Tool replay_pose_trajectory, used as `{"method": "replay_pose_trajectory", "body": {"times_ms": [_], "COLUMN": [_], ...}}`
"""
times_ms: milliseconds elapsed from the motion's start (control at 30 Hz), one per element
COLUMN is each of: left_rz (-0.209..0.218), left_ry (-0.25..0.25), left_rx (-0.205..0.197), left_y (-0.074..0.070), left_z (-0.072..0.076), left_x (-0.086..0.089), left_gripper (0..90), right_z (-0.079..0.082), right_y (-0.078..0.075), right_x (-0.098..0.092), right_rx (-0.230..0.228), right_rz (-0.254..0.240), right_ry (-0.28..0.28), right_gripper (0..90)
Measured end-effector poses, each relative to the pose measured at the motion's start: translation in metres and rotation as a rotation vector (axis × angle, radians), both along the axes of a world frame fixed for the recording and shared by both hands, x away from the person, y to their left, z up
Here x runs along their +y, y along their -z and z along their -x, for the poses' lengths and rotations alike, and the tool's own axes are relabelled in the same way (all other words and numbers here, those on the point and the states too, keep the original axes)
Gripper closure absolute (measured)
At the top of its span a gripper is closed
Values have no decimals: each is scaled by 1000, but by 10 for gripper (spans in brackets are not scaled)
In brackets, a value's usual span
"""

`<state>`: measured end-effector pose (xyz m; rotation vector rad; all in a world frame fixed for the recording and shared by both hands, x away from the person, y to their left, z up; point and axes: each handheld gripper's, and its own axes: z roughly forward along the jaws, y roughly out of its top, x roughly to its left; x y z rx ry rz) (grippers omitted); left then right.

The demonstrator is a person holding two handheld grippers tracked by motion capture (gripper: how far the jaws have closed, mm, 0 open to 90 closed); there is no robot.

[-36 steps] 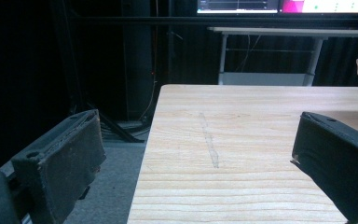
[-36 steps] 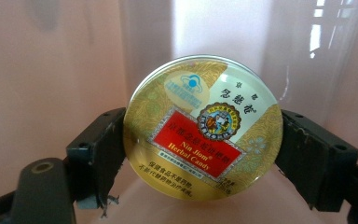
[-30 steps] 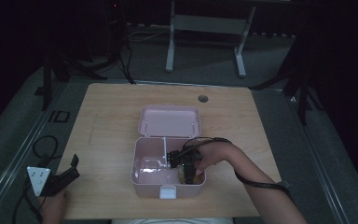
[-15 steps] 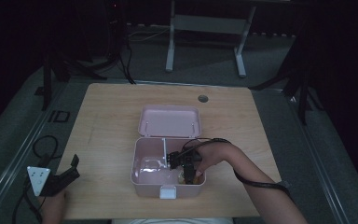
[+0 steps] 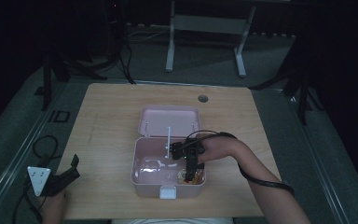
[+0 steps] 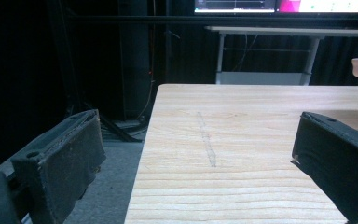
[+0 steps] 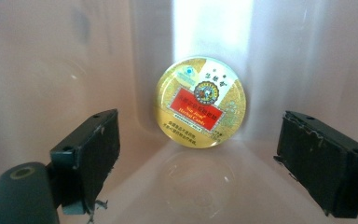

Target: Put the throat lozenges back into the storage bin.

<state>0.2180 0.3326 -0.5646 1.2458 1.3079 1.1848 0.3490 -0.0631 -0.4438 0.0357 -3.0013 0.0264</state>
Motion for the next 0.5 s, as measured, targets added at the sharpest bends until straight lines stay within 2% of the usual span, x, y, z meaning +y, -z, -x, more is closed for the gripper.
{"method": "replay_pose_trajectory", "body": {"times_ms": [233, 367, 500], "left_rz": [1, -1, -4], "left_ry": [-1, 1, -3], "left_rx": [0, 2, 3], "left_y": [0, 0, 0], "left_z": [0, 0, 0], "left_x": [0, 0, 0], "left_gripper": [25, 24, 25], "right_z": [-3, -3, -6], "right_y": [-33, -54, -67], "right_x": [-14, -30, -49], "right_rx": [-19, -65, -86], "right_rz": [-103, -159, -197], "right_ry": [45, 67, 91], "right_gripper": [126, 126, 127]}}
